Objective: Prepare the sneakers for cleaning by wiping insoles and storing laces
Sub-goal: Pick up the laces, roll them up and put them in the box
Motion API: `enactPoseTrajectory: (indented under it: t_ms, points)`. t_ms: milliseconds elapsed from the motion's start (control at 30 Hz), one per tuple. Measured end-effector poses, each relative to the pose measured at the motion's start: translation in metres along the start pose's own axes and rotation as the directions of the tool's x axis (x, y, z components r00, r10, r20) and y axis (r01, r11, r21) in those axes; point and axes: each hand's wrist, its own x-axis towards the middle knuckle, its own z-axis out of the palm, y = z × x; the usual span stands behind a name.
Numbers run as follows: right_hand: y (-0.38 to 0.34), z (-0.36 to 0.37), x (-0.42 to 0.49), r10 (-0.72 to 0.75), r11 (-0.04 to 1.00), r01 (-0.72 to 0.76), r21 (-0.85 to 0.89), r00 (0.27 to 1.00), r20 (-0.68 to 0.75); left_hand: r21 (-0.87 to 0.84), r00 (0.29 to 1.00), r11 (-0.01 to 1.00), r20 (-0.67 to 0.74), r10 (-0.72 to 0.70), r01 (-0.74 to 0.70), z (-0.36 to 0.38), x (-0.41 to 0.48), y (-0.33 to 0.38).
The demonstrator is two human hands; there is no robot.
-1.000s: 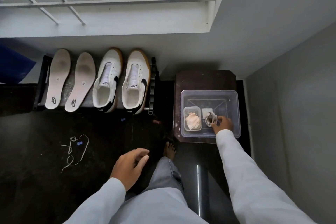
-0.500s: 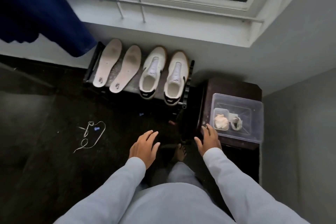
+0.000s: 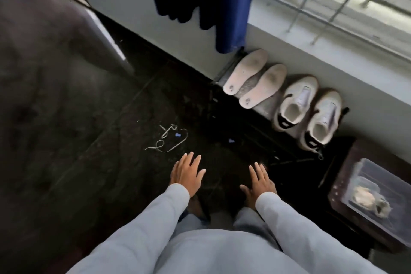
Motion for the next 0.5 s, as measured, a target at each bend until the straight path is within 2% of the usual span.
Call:
enactPoseTrajectory:
  t_ms: [167,300,500]
  points:
    - [-0.076,-0.015,0.027,-0.092,0.992,0.096,-0.087,0.995,0.049,-0.002,0.995,0.995,0.023,-0.097,0.097,-0.011,0.018,-0.073]
    - [-0.13,-0.022,0.069,-0.215,0.96,0.228,-0.164,0.972,0.094,-0.011,0.984,0.985,0.026,-0.174,0.174,-0.012,0.051,-0.126]
    - [-0.204,0.01,0.182,-0.296,0.945,0.308,-0.107,0.948,0.114,-0.062,0.945,0.943,-0.003,-0.327,0.327,0.027,0.143,-0.219]
